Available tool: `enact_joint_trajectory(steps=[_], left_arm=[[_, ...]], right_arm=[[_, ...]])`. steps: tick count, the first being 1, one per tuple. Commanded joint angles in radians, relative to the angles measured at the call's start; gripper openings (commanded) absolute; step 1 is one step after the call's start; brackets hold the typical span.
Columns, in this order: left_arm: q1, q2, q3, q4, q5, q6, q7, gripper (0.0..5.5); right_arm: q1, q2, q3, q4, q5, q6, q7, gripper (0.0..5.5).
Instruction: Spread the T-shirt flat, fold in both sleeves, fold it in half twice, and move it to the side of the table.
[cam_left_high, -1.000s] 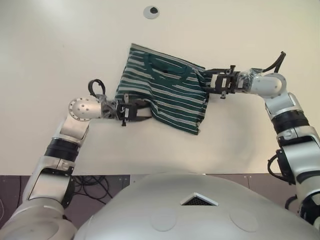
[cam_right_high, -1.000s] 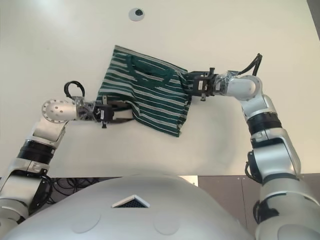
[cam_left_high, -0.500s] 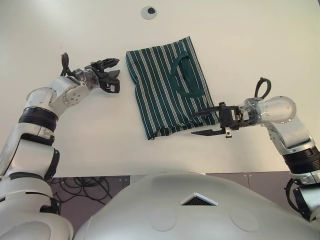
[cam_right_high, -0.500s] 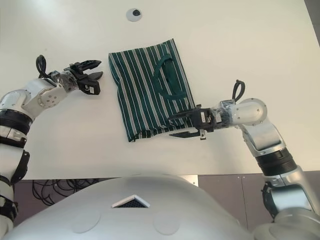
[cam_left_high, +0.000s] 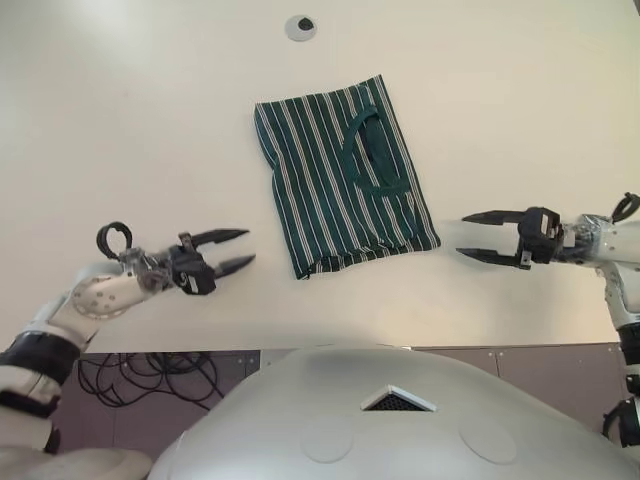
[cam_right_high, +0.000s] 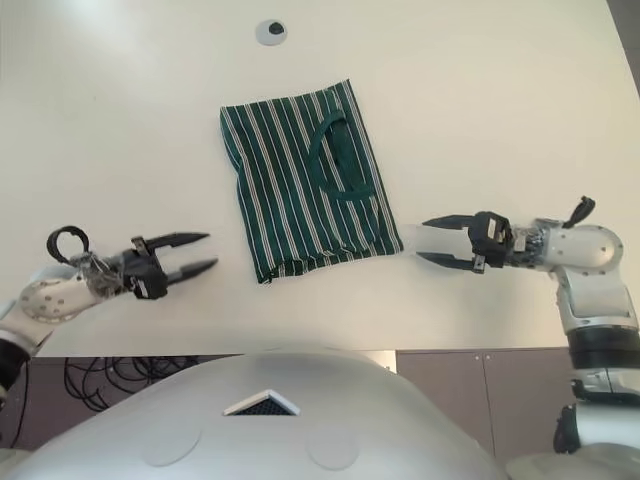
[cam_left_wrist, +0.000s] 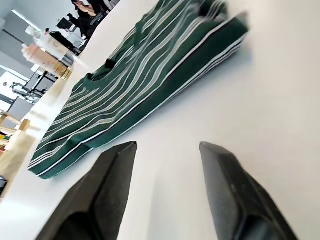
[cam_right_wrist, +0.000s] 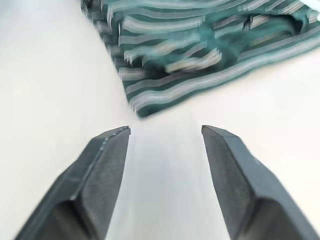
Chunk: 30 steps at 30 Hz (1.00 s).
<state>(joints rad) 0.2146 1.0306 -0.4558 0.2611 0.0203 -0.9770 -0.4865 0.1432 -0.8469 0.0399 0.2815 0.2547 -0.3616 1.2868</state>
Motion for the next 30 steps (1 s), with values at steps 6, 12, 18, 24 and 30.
enact_joint_trajectory(steps=[6, 12, 18, 24, 30], left_arm=[[0.023, -0.142, 0.0, -0.062, 0.264, 0.094, -0.005, 2.59], [0.002, -0.194, 0.004, -0.012, 0.359, 0.067, 0.021, 2.59], [-0.035, -0.231, -0.03, 0.032, 0.389, 0.059, 0.005, 2.59], [-0.069, -0.236, -0.056, 0.086, 0.382, 0.05, -0.014, 2.26], [-0.089, -0.244, -0.076, 0.109, 0.369, 0.041, -0.037, 1.68]], right_arm=[[-0.061, 0.062, 0.077, 0.126, -0.231, -0.408, -0.123, 2.93], [-0.084, 0.093, 0.176, 0.218, -0.394, -0.597, -0.259, 2.93], [-0.17, 0.117, 0.261, 0.273, -0.482, -0.655, -0.341, 2.93], [-0.227, 0.122, 0.336, 0.302, -0.506, -0.675, -0.391, 2.93], [-0.288, 0.133, 0.4, 0.327, -0.531, -0.699, -0.427, 2.08]])
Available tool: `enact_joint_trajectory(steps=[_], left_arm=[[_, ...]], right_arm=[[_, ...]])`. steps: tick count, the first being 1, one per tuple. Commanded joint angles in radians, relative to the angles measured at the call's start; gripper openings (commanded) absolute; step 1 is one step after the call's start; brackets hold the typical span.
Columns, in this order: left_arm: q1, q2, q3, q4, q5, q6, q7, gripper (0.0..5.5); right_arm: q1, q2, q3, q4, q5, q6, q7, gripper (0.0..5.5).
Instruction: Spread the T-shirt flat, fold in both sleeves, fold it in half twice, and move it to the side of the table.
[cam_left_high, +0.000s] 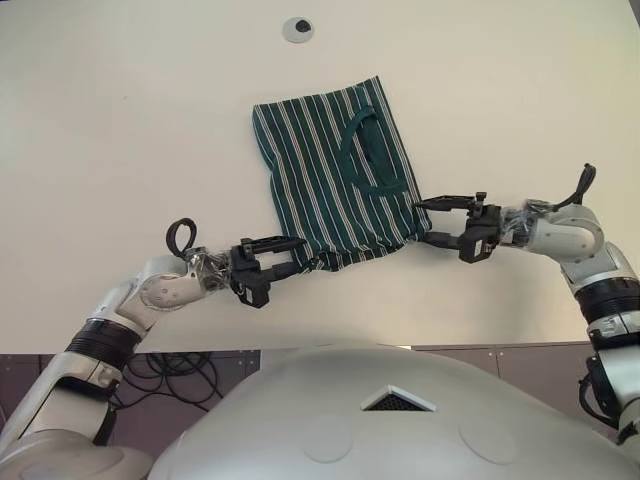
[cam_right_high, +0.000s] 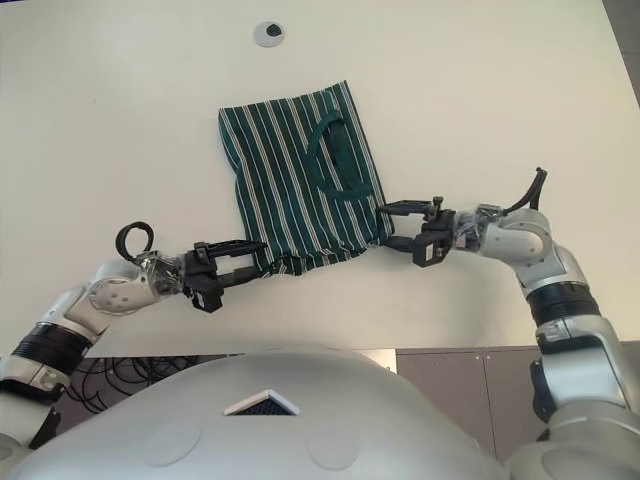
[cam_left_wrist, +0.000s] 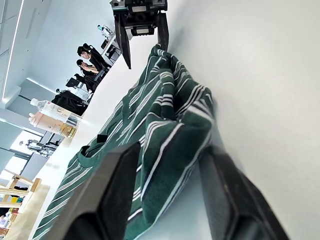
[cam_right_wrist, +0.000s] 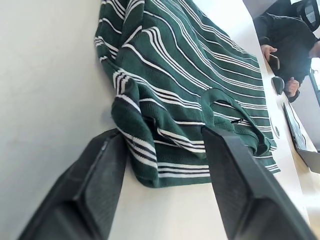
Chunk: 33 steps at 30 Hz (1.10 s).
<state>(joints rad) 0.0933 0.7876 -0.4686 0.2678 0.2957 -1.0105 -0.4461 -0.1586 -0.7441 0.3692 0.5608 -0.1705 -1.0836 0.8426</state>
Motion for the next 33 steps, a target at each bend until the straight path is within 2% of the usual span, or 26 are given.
enact_joint_trajectory(steps=[1, 5, 12, 18, 20, 23, 26, 29, 33], left_arm=[[0.027, -0.003, -0.067, 0.106, 0.093, 0.073, -0.083, 1.65], [0.015, -0.007, -0.076, 0.116, 0.09, 0.071, -0.093, 1.48], [-0.003, -0.008, -0.083, 0.131, 0.088, 0.067, -0.098, 1.09], [0.016, -0.004, -0.092, 0.126, 0.067, 0.067, -0.106, 0.71], [0.058, 0.027, -0.114, 0.063, -0.067, 0.097, -0.173, 0.54], [0.131, 0.214, -0.15, -0.269, -0.544, 0.355, -0.405, 0.24], [0.148, 0.341, -0.103, -0.491, -0.846, 0.538, -0.572, 0.11], [0.157, 0.388, -0.048, -0.576, -0.991, 0.661, -0.708, 0.11], [0.229, 0.412, 0.031, -0.623, -1.088, 0.731, -0.84, 0.11]], right_arm=[[0.008, 0.029, 0.079, 0.05, -0.106, 0.021, 0.014, 1.93], [-0.01, 0.023, 0.1, 0.056, -0.103, 0.015, 0.006, 1.14], [-0.016, 0.012, 0.125, 0.053, -0.096, 0.015, 0.004, 0.11], [-0.015, 0.005, 0.136, 0.047, -0.043, 0.032, 0.026, 0.04], [0.02, -0.01, 0.149, -0.018, 0.103, 0.103, 0.103, 0.04], [0.121, -0.131, 0.152, -0.293, 0.458, 0.456, 0.328, 0.03], [0.186, -0.26, 0.103, -0.533, 0.708, 0.709, 0.462, 0.03], [0.239, -0.334, 0.011, -0.658, 0.849, 0.855, 0.539, 0.03], [0.298, -0.378, -0.08, -0.736, 0.914, 0.968, 0.614, 0.03]])
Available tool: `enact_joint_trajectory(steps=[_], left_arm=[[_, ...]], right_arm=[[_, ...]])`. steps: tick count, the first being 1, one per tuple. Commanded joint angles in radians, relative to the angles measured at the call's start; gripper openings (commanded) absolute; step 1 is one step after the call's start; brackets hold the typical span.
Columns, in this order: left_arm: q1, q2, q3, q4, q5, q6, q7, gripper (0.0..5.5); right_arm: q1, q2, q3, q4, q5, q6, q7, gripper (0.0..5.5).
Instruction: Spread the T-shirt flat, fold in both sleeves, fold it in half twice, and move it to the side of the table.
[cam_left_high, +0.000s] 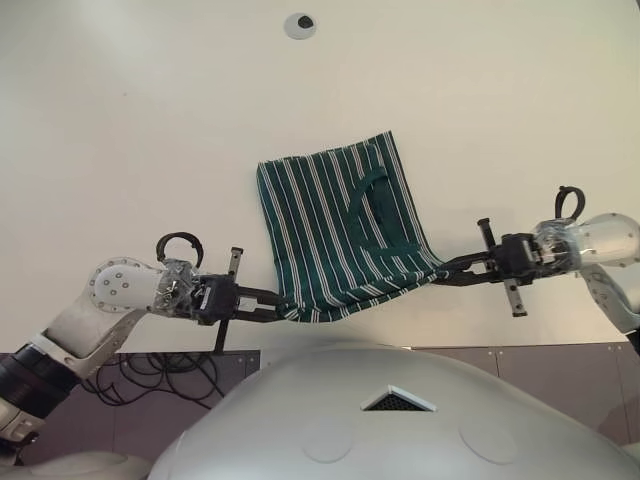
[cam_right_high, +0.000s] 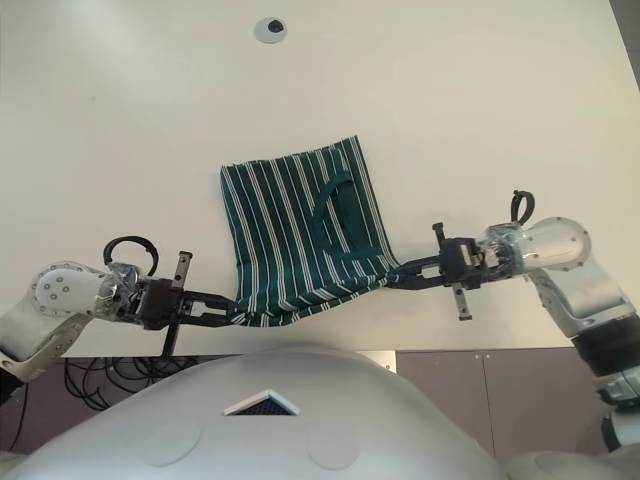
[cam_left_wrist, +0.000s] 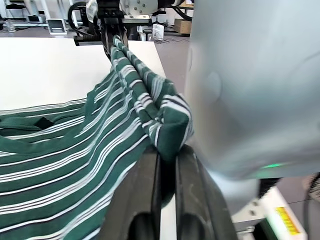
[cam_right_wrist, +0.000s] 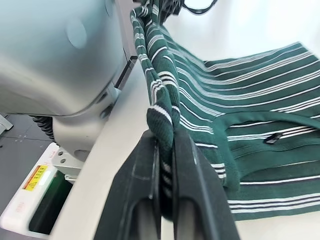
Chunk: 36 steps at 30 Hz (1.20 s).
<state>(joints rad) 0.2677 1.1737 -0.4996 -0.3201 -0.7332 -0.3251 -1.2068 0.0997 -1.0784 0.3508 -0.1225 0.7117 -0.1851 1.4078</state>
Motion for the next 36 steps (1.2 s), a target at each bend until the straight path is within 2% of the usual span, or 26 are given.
enact_joint_trajectory(steps=[1, 6, 9, 14, 22, 31, 33, 36], left_arm=[[0.074, 0.023, 0.081, -0.048, -0.074, 0.057, -0.098, 0.11], [0.132, -0.026, 0.178, -0.074, -0.112, 0.111, -0.139, 0.11], [0.123, -0.079, 0.235, -0.058, -0.119, 0.174, -0.096, 0.11], [0.015, -0.219, 0.302, 0.069, -0.079, 0.262, -0.033, 0.11], [-0.184, -0.425, 0.341, 0.387, 0.129, 0.273, 0.063, 0.11], [-0.254, -0.523, 0.336, 0.568, 0.328, 0.219, 0.071, 0.11], [-0.286, -0.543, 0.355, 0.6, 0.331, 0.247, 0.086, 0.69], [-0.321, -0.563, 0.394, 0.642, 0.327, 0.271, 0.103, 1.11]], right_arm=[[0.058, -0.047, -0.08, -0.072, 0.039, 0.09, 0.066, 0.03], [0.099, -0.009, -0.15, -0.139, 0.045, 0.162, 0.087, 0.03], [0.075, 0.026, -0.16, -0.123, 0.005, 0.192, 0.067, 0.03], [-0.041, 0.163, -0.152, -0.019, -0.103, 0.227, -0.035, 0.03], [-0.261, 0.37, -0.149, 0.205, -0.258, 0.29, -0.206, 0.03], [-0.357, 0.476, -0.116, 0.367, -0.486, 0.185, -0.335, 0.03], [-0.378, 0.501, -0.121, 0.407, -0.502, 0.185, -0.358, 0.64], [-0.399, 0.532, -0.128, 0.449, -0.516, 0.183, -0.385, 1.12]])
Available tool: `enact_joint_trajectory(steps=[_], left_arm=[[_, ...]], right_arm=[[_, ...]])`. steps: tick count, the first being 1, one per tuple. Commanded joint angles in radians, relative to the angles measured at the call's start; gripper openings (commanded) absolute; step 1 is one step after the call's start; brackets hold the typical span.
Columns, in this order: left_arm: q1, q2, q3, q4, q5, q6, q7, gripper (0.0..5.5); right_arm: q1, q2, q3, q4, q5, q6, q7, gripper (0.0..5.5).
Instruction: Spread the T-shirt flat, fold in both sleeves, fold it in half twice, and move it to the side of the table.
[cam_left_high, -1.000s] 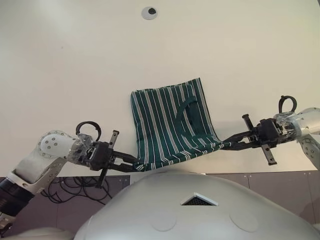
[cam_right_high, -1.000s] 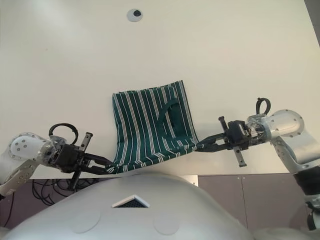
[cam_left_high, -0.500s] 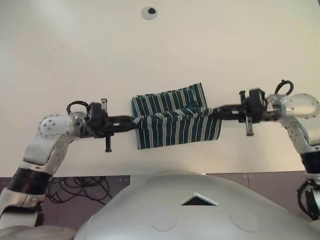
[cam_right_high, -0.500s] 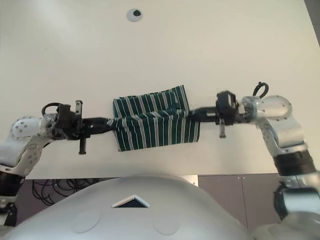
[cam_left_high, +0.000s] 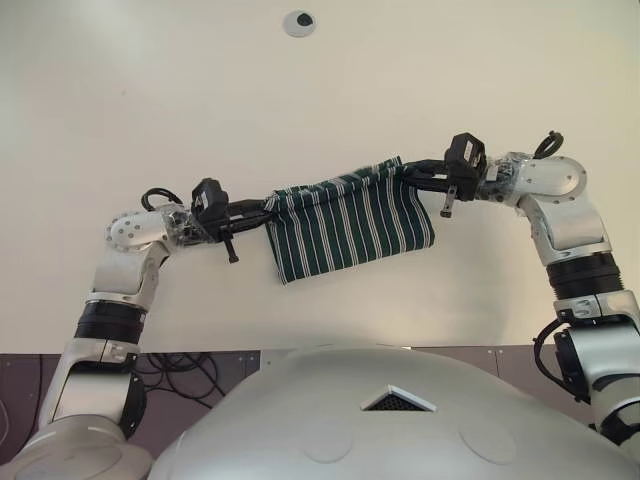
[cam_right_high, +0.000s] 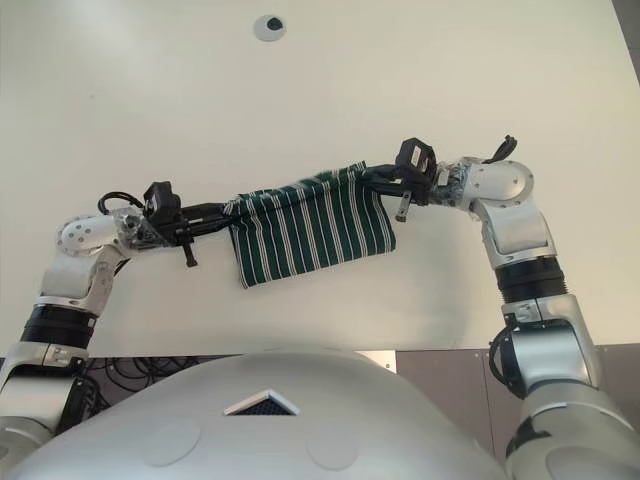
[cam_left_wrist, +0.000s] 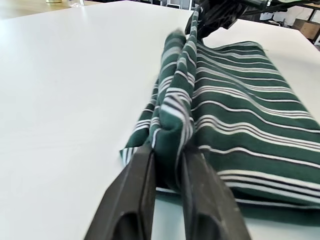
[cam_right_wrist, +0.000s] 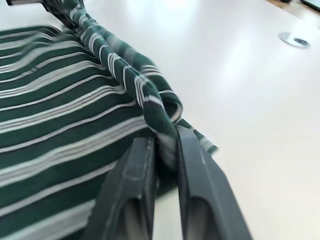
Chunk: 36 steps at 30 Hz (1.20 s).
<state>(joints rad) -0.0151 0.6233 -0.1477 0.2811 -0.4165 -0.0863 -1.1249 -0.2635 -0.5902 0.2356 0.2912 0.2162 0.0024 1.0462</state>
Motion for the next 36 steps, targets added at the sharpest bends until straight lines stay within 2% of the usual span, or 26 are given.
enact_joint_trajectory(steps=[1, 4, 7, 13, 17, 22, 26, 29, 33, 36], left_arm=[[-0.046, -0.018, 0.056, 0.054, 0.004, 0.045, 0.027, 1.24], [-0.073, -0.036, 0.096, 0.097, -0.01, 0.089, 0.047, 1.66], [-0.103, -0.054, 0.122, 0.159, 0.021, 0.119, 0.104, 1.96], [-0.15, -0.087, 0.188, 0.253, 0.025, 0.203, 0.206, 1.96], [-0.153, -0.128, 0.277, 0.203, -0.057, 0.274, 0.239, 1.96], [-0.135, -0.21, 0.391, 0.099, -0.161, 0.287, 0.304, 1.96], [-0.105, -0.354, 0.475, -0.056, -0.262, 0.203, 0.377, 1.96], [-0.095, -0.441, 0.474, -0.096, -0.27, 0.141, 0.403, 1.96], [-0.099, -0.514, 0.46, -0.045, -0.24, 0.06, 0.41, 1.96], [-0.121, -0.544, 0.467, 0.022, -0.231, 0.016, 0.407, 1.96]], right_arm=[[-0.043, 0.053, -0.016, 0.049, -0.021, -0.002, -0.03, 1.25], [-0.083, 0.096, -0.053, 0.116, -0.024, 0.018, -0.098, 1.74], [-0.13, 0.133, -0.09, 0.203, -0.048, 0.003, -0.187, 1.79], [-0.085, 0.236, -0.126, 0.118, 0.011, -0.279, -0.168, 1.79], [0.018, 0.31, 0.008, 0.032, -0.063, -0.439, -0.127, 1.79], [0.02, 0.4, 0.147, 0.186, -0.336, -0.483, -0.323, 1.79], [-0.023, 0.37, 0.185, 0.422, -0.498, -0.44, -0.487, 1.79], [-0.065, 0.301, 0.12, 0.578, -0.504, -0.408, -0.618, 1.79], [-0.057, 0.12, -0.092, 0.705, -0.37, -0.393, -0.718, 1.79], [-0.082, 0.064, -0.23, 0.791, -0.255, -0.382, -0.735, 1.79]])
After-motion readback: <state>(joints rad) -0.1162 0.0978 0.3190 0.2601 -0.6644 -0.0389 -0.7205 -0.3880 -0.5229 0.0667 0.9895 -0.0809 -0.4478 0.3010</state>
